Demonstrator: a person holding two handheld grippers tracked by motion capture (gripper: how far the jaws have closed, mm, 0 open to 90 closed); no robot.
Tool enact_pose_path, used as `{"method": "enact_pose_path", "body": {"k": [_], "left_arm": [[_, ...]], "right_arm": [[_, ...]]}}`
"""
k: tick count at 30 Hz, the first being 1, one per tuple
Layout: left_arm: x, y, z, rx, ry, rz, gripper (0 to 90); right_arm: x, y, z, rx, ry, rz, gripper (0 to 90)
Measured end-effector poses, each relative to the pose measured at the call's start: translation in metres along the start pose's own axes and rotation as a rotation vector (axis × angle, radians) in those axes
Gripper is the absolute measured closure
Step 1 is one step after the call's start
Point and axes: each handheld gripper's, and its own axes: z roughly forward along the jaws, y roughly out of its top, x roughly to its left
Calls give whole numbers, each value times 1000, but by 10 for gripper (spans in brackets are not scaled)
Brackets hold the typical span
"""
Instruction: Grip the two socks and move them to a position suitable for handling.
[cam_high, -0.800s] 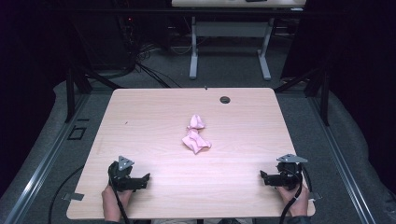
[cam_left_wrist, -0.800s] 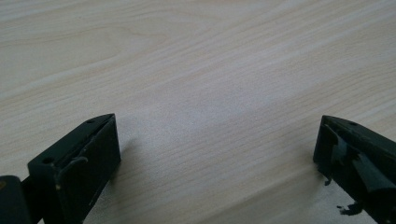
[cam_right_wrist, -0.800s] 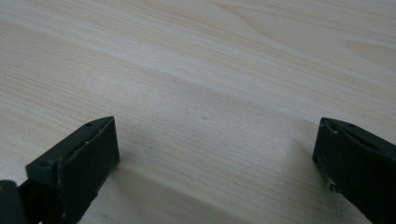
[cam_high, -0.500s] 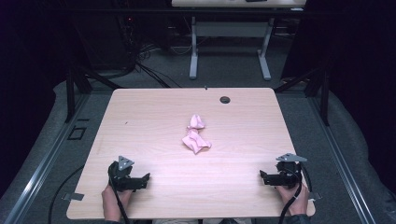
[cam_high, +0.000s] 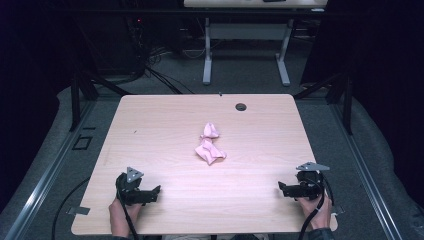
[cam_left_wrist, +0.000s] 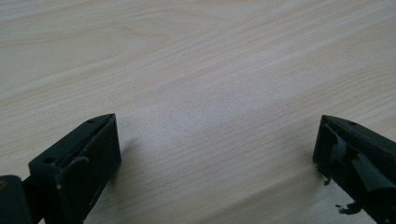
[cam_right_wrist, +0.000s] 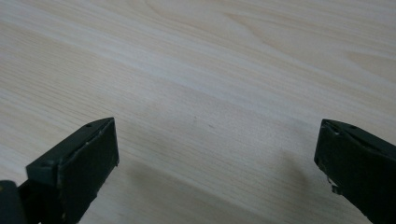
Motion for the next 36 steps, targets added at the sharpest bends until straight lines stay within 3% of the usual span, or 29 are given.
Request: {"method": "enact_pose_path", "body": {"k": [6, 12, 14, 16, 24, 27, 29, 31, 33, 36], "left_arm": [[0, 0, 0, -1, 1, -4, 7], [0, 0, 0, -1, 1, -4, 7], [0, 0, 0, -1, 1, -6, 7], [0, 0, 0, -1, 1, -4, 7], [0, 0, 0, 0, 1, -6, 7], [0, 0, 0, -1, 1, -6, 8], [0, 0, 0, -1, 1, -7, 9], [0, 0, 0, -1, 2, -7, 9], [0, 0, 0, -1, 2, -8, 10], [0, 0, 0, -1, 2, -7, 9]], "right_arm": [[19, 22, -8, -3, 57, -34, 0], [49, 51, -9, -18, 136, -115, 0], [65, 68, -4, -9, 178, -157, 0], [68, 71, -2, -12, 188, -163, 0], [105, 106, 23, 29, 278, -252, 0], [113, 114, 30, 36, 292, -270, 0], [126, 127, 40, 52, 318, -289, 0], [130, 131, 42, 61, 319, -302, 0], [148, 147, 57, 75, 327, -343, 0], [161, 157, 68, 87, 329, -366, 14]]}}
